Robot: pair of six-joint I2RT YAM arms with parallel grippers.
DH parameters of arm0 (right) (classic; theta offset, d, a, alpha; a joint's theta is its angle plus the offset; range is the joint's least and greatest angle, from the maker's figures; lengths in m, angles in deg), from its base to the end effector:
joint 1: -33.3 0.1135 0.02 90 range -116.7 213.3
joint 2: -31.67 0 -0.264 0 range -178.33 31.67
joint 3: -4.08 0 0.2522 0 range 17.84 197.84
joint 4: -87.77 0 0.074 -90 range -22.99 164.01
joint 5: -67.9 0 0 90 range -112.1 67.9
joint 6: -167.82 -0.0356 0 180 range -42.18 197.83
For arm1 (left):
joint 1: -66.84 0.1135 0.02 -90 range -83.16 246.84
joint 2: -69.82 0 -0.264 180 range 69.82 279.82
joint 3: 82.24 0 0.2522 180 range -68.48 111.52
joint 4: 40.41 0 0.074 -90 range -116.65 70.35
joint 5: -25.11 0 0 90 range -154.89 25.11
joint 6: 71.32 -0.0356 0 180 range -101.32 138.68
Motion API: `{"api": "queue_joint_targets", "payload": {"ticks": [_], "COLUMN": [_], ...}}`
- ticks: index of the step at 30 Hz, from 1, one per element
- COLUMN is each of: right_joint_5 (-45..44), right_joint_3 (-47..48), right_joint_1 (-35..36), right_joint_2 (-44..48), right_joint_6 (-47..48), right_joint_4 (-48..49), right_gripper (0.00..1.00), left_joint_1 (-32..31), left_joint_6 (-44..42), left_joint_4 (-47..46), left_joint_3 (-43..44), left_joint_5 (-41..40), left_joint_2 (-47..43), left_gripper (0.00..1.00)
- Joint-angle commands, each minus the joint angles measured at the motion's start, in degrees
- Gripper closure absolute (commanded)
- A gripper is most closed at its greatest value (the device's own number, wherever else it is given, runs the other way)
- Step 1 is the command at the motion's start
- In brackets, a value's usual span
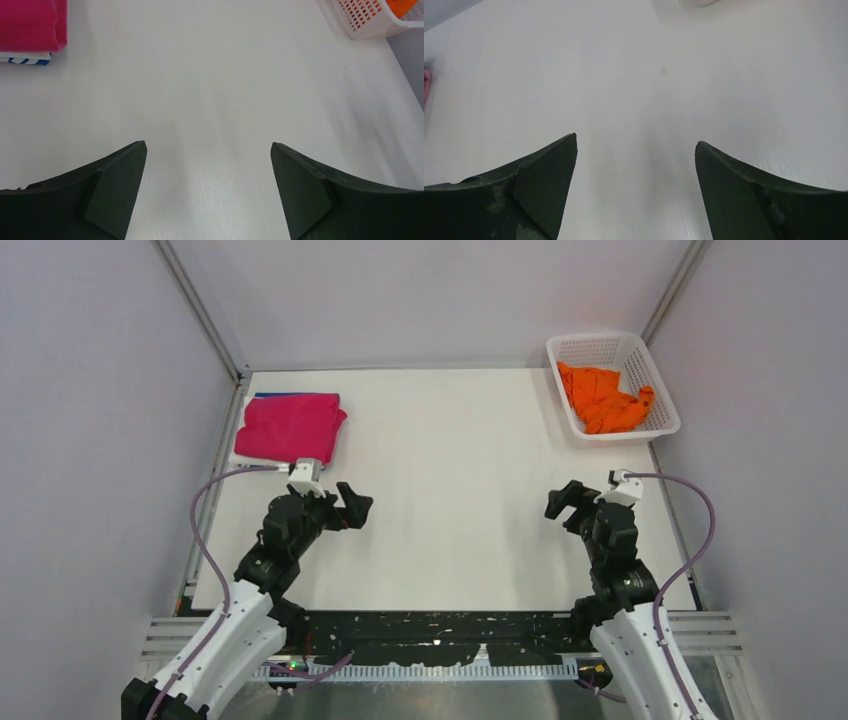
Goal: Fold and stack the t-shirts
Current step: Grab crumpled tshirt from bin with the right arm
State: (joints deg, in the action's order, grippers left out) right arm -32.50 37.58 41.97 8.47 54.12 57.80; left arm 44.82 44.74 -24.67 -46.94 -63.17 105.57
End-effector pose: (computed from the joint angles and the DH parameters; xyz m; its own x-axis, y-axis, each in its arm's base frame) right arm 0.1276 0.0130 0.2259 -0.2967 0.3547 -0.8867 0.1519 0.9342 0.3229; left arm 0.1509 -0.0622 0.2352 -0.4086 -0.3084 -0.8590 0.2471 0.8686 -0.4294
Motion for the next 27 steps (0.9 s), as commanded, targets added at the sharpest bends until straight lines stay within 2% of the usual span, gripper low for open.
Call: {"api": "queue_joint_targets", "payload": {"ticks": [1, 5, 9, 16, 19, 21, 24, 27], "right_joint_5": [-5.0, -9.2, -12.1, -8.4, -7.8, -7.7, -8.9, -13.7], "right_joint_3": [4.4, 8.0, 17.2, 46.3, 55.9, 66.2, 76.2, 89.0], "right_joint_1": [0.0, 0.0, -0.6, -10.0, -13.9, -15.9, -18.3, -19.7], "right_joint_2": [-2.8, -8.2, -19.3, -51.5, -62.2, -73.3, -83.7, -95.6], "right_joint_6": [-2.5, -2.7, -1.2, -2.8, -3.1, -2.6, -0.6, 1.9], "right_joint_4": [3.6, 8.2, 10.8, 1.7, -1.9, -4.8, -8.6, -13.3], "right_gripper": [0.05, 0.05, 0.05, 0.05, 0.05, 0.05, 0.05, 0.04], "left_joint_1": [-0.2, -0.2, -0.2, -0.2, -0.2, -0.2, -0.2, -0.2], "left_joint_6": [-1.3, -1.3, -1.1, -1.7, -2.6, -2.9, -3.3, -3.6], "left_joint_4": [-3.1, -2.8, -3.2, -2.3, -2.1, -2.1, -2.2, -2.1], "left_joint_3": [1.2, 1.9, 1.9, 2.9, 3.1, 3.2, 3.4, 3.4], "left_joint_5": [2.2, 3.1, 3.3, 1.8, 1.7, 1.7, 1.3, 0.5], "left_joint_2": [0.9, 1.9, 2.8, 3.8, 3.1, 2.8, 2.7, 3.3], "left_gripper": [0.01, 0.01, 0.01, 0.01, 0.01, 0.01, 0.01, 0.01]}}
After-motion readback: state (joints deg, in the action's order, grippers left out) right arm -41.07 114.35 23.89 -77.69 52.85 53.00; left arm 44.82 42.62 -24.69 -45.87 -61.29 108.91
